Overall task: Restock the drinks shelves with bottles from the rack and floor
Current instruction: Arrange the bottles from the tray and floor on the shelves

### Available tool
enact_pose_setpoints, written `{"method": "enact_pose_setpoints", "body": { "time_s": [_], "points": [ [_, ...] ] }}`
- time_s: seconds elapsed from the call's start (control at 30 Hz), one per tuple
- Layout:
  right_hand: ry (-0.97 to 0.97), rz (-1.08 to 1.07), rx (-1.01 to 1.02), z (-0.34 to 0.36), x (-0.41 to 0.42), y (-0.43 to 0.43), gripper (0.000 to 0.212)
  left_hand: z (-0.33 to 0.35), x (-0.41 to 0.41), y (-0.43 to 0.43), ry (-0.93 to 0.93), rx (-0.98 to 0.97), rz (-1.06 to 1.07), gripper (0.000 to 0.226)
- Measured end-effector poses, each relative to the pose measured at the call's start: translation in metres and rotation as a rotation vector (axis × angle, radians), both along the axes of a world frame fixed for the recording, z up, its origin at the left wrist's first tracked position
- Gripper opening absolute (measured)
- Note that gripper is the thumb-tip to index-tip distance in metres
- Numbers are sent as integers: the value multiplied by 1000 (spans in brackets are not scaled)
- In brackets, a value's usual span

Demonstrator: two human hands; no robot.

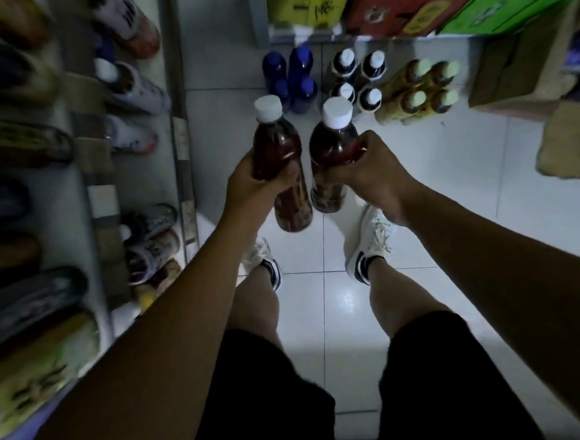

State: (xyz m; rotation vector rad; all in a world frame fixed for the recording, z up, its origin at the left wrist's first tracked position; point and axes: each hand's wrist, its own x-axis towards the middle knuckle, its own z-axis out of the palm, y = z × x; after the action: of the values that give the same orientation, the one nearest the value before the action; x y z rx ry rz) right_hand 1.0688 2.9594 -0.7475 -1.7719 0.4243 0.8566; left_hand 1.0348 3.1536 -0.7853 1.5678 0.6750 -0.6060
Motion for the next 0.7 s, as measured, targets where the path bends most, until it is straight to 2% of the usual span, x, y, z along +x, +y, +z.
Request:
{"method": "enact_pose_setpoints", "body": {
  "time_s": [0.1, 0.27, 0.37, 0.53, 0.63, 0.7],
  "points": [
    [7, -11, 115, 88, -11, 7, 25, 95, -13, 6, 28, -83, 53, 77],
    [-44, -251, 273, 212, -17, 24, 24, 226, -12, 14, -10, -169, 174, 98],
    [-13, -393, 394, 274, -8, 33, 48, 299, 4, 22, -11, -258, 216, 105],
    [-59, -443, 574, 370, 22, 47, 61, 407, 35, 36, -218, -402, 190, 84],
    [-98, -412, 615, 419, 39, 56, 83, 456, 51, 39, -314, -507, 198, 82],
    [-145, -371, 654, 447, 48, 62, 83, 483, 61, 40, -337, -582, 194, 82]
  ]
}}
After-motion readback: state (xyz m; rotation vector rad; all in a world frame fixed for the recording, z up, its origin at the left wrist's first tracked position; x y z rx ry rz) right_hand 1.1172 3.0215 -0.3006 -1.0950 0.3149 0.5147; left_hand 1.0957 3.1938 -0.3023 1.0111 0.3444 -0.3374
